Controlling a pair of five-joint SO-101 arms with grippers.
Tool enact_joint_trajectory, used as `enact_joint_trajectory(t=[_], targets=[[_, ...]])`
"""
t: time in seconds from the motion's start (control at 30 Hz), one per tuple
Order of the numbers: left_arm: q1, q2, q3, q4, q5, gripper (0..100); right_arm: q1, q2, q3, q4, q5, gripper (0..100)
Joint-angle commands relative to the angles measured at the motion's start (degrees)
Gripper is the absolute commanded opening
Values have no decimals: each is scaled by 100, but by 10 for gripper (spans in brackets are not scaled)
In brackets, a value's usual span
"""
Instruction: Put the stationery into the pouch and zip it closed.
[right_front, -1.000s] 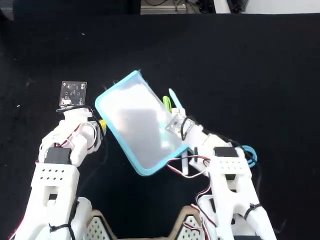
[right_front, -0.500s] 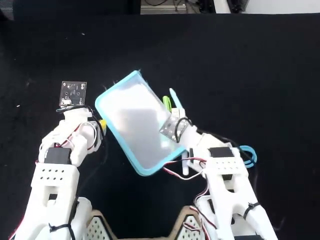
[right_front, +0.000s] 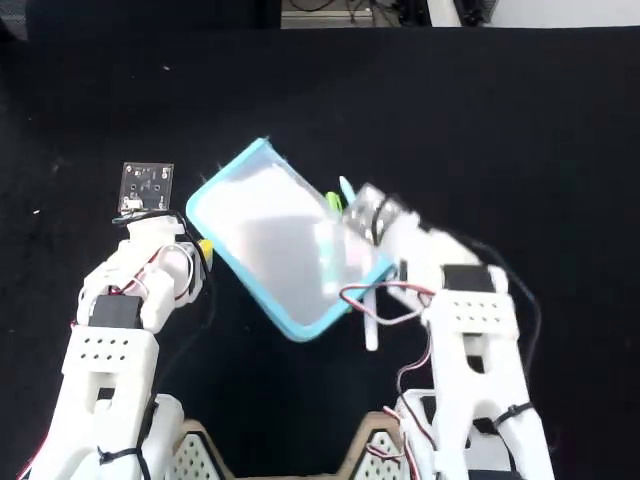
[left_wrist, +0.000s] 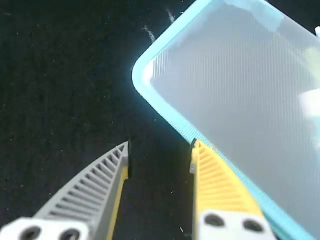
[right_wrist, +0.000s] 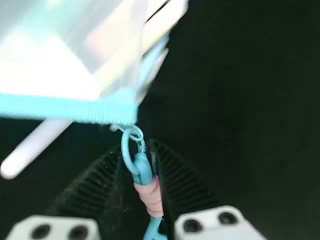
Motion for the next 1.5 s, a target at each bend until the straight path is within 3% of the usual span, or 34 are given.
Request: enact_joint_trajectory(t=[0.0,0.2,0.33,0.73,1.0,1.33,1.47], targets=[[-48,-35,-347,-123,9,202,-255,-13,-1068,316,-492,10],[-57,-35,-365,-123,105,202,-985,-13,-2273,527,-1125,10],[-101,-44,-382,-114,484,202,-1538,-13,-2853,563,-1152,10],[-110,-141,-382,-79,615,202,-2585,-13,-4497,563,-1152,10],[-57,-1495,-295,598,580,202,-3288,13,-4989,44,-1134,10],[-40,-3147,444,571,563,203,-4202,233,-4804,-747,-1152,10],[-84,-3226,462,580,563,202,-4229,374,-4796,-422,-1160,10]])
